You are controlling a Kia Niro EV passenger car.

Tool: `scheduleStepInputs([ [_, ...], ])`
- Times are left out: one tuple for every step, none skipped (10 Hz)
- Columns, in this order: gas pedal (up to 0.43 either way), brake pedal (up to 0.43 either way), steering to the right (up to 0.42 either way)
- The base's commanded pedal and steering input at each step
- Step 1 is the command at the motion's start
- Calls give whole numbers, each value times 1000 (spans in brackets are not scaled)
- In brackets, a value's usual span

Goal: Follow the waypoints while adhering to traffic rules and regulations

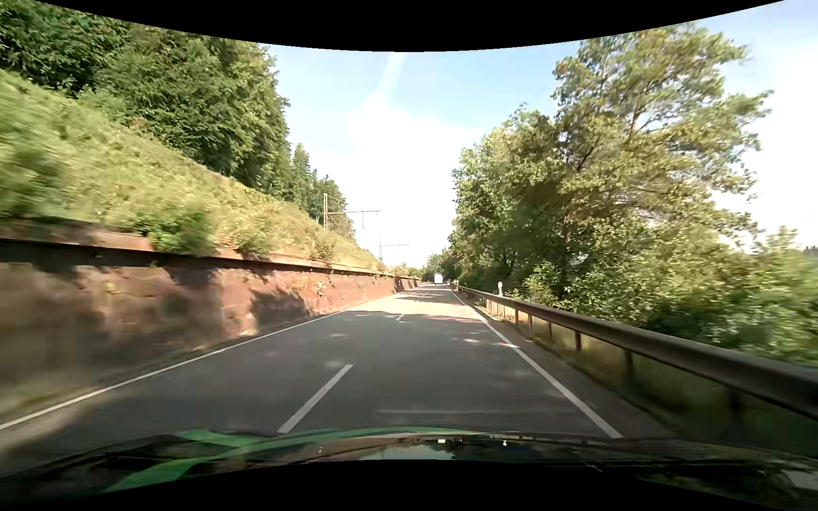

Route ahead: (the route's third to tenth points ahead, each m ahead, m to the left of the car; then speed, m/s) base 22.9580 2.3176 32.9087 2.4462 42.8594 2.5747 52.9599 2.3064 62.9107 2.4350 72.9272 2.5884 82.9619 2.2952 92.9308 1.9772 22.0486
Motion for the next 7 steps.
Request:
scheduleStepInputs([
  [220,0,0],
  [209,0,0],
  [197,0,0],
  [189,0,0],
  [189,0,0],
  [189,0,0],
  [189,0,0],
])
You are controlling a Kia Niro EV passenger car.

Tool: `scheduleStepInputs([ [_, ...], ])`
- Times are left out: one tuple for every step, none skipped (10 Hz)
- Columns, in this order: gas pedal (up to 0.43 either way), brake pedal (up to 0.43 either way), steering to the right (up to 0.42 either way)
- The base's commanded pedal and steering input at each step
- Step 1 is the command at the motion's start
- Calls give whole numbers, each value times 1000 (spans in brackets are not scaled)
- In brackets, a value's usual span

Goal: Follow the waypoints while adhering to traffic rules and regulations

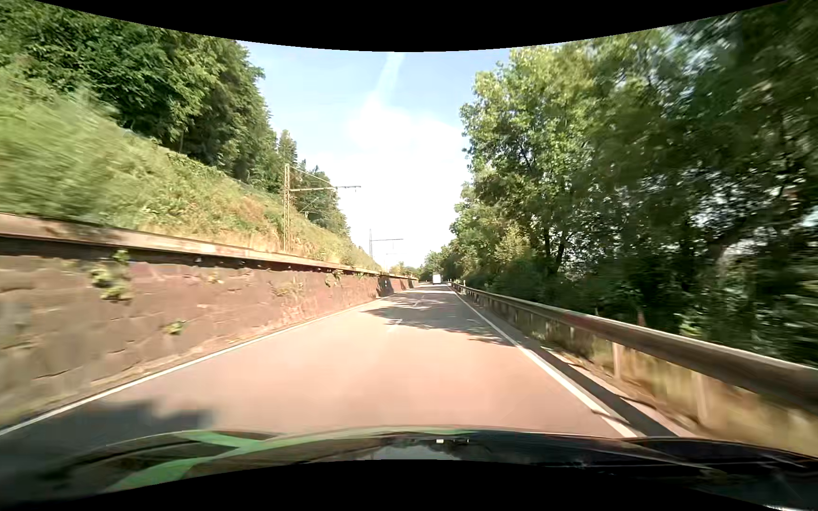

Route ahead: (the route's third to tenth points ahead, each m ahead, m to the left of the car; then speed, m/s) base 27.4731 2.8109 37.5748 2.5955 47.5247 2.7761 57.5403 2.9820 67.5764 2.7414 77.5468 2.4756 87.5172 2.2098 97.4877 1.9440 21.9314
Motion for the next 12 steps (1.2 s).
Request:
scheduleStepInputs([
  [189,0,0],
  [197,0,0],
  [197,0,0],
  [197,0,1],
  [209,0,3],
  [209,0,2],
  [197,0,1],
  [189,0,2],
  [189,0,1],
  [177,0,2],
  [150,0,1],
  [150,0,1],
])
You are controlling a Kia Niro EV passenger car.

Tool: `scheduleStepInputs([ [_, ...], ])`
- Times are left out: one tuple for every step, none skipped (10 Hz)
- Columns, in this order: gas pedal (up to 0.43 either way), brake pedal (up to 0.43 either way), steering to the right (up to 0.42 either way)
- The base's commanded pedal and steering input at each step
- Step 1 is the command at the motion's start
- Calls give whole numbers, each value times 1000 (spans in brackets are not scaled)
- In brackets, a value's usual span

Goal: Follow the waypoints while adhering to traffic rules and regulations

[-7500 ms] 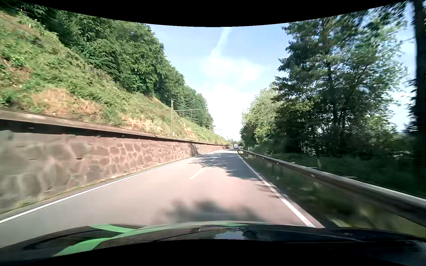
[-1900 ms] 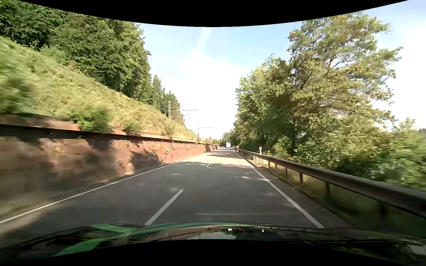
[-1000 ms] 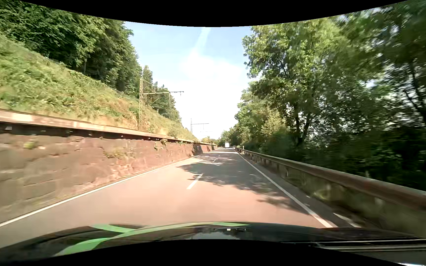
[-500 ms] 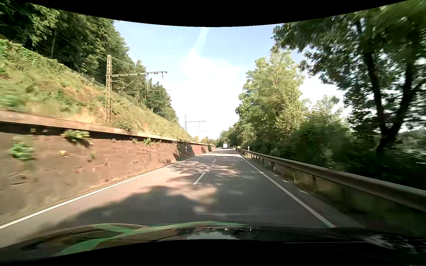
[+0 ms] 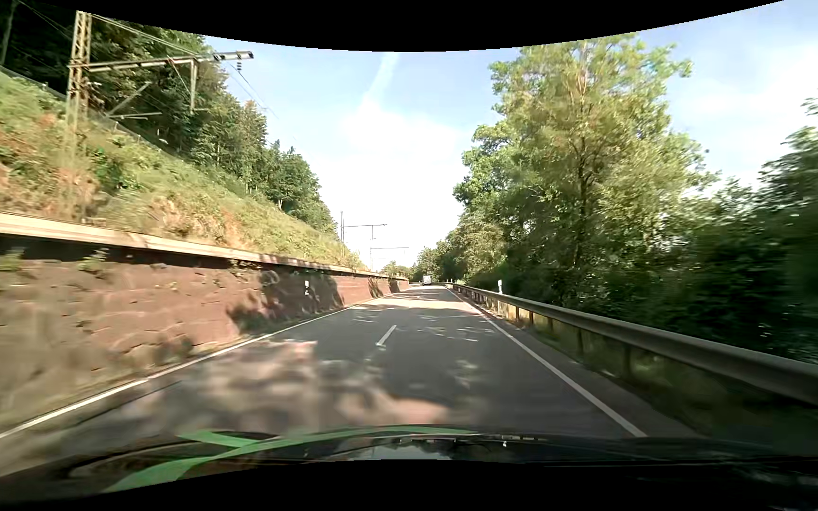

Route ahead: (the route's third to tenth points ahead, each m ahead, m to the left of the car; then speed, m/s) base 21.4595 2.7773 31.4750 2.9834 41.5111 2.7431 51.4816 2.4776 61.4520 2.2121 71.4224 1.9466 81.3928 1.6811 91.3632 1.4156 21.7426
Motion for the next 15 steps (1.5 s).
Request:
scheduleStepInputs([
  [150,0,1],
  [157,0,1],
  [169,0,1],
  [189,0,1],
  [189,0,1],
  [189,0,1],
  [157,0,1],
  [130,0,1],
  [118,0,0],
  [118,0,-1],
  [130,0,-3],
  [138,0,-3],
  [169,0,-4],
  [177,0,-3],
  [197,0,-3],
])
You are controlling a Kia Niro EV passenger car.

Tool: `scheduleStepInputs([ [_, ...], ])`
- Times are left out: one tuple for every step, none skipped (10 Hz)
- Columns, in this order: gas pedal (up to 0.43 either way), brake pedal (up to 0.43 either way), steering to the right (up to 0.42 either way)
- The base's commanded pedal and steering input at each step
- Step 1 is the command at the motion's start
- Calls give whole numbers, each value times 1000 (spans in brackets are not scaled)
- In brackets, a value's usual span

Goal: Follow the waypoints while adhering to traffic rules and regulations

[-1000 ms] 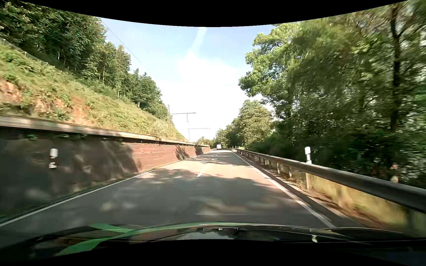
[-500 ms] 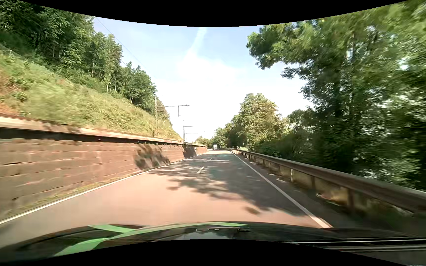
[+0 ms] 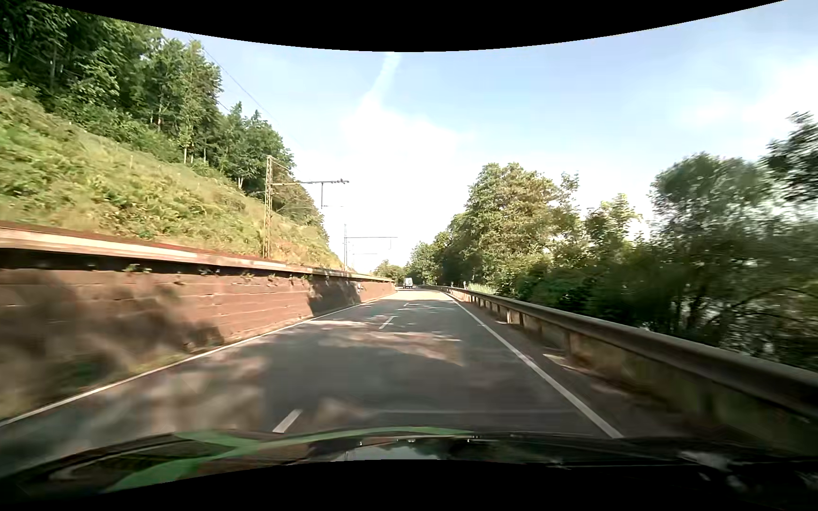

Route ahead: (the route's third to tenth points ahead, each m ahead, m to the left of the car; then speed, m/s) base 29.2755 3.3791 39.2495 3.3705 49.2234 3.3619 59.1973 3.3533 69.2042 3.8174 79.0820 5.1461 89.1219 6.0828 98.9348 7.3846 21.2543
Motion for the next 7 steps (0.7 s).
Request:
scheduleStepInputs([
  [209,0,-3],
  [220,0,-3],
  [228,0,-3],
  [228,0,-3],
  [228,0,-3],
  [228,0,-3],
  [220,0,-3],
])
